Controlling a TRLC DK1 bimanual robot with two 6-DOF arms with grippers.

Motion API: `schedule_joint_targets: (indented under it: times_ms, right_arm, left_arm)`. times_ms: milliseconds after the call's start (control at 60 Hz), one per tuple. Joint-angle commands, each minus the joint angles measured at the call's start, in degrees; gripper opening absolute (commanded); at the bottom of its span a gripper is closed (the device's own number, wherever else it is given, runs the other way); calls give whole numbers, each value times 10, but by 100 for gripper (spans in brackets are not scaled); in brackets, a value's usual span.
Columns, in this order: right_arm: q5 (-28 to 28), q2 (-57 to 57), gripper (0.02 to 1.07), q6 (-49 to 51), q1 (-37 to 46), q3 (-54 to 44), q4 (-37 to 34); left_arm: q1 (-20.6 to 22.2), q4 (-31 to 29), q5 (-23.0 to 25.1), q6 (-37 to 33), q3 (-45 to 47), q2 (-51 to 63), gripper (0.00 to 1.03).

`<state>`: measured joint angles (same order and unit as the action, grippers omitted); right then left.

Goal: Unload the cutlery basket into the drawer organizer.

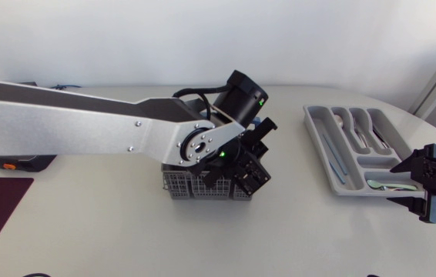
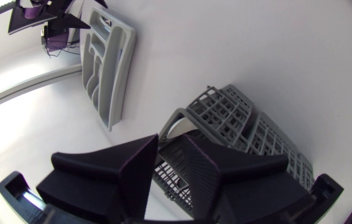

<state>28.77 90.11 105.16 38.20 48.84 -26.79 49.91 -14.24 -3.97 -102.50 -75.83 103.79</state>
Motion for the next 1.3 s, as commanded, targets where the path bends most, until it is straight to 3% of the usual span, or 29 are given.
schedule_joint_targets:
  times_ms: [0, 450, 700, 1283]
  right_arm:
    - [5, 10, 95, -6, -5, 3, -5]
    - [5, 15, 95, -5, -2, -1, -2]
    - [5, 15, 95, -4, 0, -2, -2]
    - [5, 9, 95, -2, -1, -15, -1]
  left_arm:
    - [4, 2, -4, -27, 18, 8, 29]
    - [16, 1, -4, -43, 25, 12, 24]
    - [14, -1, -4, -57, 30, 12, 6]
    - [2, 3, -3, -24, 53, -20, 4]
